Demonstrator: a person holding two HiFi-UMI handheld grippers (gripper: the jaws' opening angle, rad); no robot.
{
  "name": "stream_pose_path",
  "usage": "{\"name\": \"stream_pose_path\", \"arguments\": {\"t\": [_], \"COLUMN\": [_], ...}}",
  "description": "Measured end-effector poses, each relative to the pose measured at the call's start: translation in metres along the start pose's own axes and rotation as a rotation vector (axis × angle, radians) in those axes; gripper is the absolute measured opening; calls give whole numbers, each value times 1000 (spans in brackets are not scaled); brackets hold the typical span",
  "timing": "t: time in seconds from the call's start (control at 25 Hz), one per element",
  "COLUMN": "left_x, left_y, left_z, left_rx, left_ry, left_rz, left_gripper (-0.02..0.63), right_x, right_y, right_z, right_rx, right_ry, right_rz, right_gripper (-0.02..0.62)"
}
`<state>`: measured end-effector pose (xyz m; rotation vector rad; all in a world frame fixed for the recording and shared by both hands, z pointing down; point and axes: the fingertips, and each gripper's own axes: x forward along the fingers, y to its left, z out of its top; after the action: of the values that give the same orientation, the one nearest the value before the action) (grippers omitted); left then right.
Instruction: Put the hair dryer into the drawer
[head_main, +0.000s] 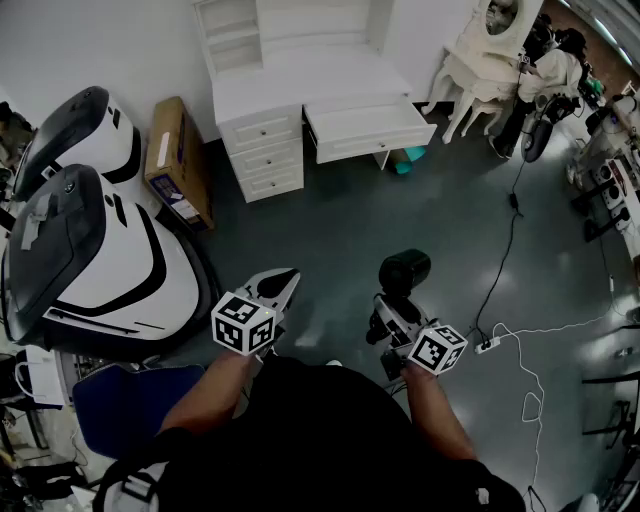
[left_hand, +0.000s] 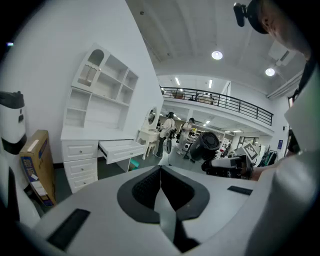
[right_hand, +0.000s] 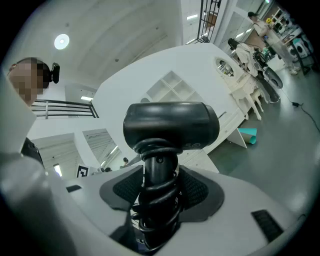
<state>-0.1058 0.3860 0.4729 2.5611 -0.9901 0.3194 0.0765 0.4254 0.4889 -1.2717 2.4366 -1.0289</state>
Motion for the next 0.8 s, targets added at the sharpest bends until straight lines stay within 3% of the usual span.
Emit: {"name": "stream_pose_path", "arguments": {"t": [0.52, 0.8], "left_x": [-1, 1], "left_y": [-4, -8], "left_z": [-2, -10], "left_rx": [12, 10], "left_ry": [7, 20], "left_rz": [-11, -10], "left_gripper": [11, 11], "right_x": [2, 0], "right_y": [4, 11], "right_z": [2, -2], "right_rx": [-39, -65], "right_ry": [15, 37], "right_rz": [-1, 43], "right_gripper": [241, 241]}}
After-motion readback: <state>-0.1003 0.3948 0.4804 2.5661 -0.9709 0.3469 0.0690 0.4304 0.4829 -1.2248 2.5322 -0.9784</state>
